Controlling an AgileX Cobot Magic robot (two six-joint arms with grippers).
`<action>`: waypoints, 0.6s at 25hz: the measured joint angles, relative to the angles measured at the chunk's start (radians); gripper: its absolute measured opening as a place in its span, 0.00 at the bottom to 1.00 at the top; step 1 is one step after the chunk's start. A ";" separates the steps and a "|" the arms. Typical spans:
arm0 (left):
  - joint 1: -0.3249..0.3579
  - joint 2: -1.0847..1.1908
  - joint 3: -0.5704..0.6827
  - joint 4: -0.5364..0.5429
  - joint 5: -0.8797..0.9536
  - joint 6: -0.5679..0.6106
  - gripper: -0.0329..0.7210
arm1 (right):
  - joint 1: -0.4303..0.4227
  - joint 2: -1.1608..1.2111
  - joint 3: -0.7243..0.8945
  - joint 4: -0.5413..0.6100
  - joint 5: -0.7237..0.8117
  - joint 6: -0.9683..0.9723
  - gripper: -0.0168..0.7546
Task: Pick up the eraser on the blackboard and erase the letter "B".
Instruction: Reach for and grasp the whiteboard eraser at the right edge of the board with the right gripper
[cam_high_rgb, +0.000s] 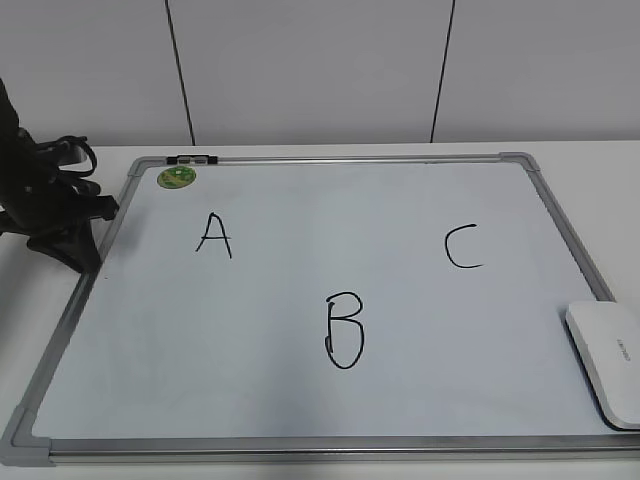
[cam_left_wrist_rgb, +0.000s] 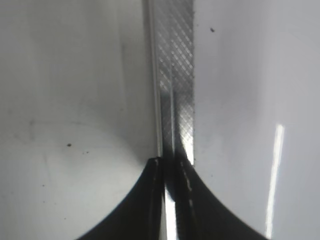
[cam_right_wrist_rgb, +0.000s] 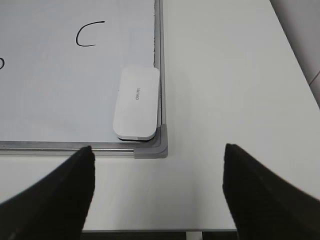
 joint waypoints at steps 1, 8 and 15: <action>0.000 0.000 0.000 0.000 0.002 0.000 0.09 | 0.000 0.000 0.000 0.000 0.000 0.000 0.79; 0.000 0.000 0.000 0.000 0.002 0.000 0.09 | 0.000 0.000 0.000 0.000 0.000 0.000 0.79; 0.000 0.000 0.000 0.000 0.002 0.000 0.09 | 0.000 0.012 -0.019 0.002 -0.009 0.000 0.79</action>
